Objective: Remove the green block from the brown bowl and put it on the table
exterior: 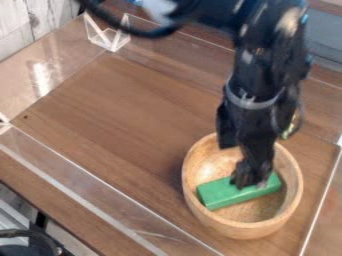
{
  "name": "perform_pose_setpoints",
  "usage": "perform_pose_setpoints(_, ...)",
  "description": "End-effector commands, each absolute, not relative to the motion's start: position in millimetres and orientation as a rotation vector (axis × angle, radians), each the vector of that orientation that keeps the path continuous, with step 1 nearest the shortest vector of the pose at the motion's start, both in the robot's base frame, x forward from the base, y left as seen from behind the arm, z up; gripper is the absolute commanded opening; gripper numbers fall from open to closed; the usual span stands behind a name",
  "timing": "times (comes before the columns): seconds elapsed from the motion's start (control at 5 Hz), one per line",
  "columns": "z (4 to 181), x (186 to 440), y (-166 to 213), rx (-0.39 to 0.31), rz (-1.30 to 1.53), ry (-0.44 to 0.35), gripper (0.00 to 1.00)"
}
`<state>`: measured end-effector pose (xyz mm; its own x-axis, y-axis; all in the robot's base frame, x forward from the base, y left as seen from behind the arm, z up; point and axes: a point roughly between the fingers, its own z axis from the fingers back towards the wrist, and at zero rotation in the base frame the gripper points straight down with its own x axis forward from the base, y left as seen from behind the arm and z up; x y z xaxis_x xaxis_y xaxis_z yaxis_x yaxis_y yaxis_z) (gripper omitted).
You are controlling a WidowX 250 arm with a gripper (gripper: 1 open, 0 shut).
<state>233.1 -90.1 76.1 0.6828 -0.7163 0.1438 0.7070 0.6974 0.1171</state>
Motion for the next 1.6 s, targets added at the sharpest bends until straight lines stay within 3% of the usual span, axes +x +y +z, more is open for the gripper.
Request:
perform_pose_setpoints(0.0,71.9,229.0,-97.0,0.054,-0.876,-0.277,1.00)
perform_pose_setpoints(0.4,69.9,247.7,-109.7,0.034,-0.786,-0.319,1.00)
perform_pose_setpoints(0.8,90.3,241.6,-101.0,-0.005,-0.770,-0.334,1.00)
perform_pose_setpoints(1.4,76.4,242.5,-105.6,-0.021,-0.606,-0.321,1.00)
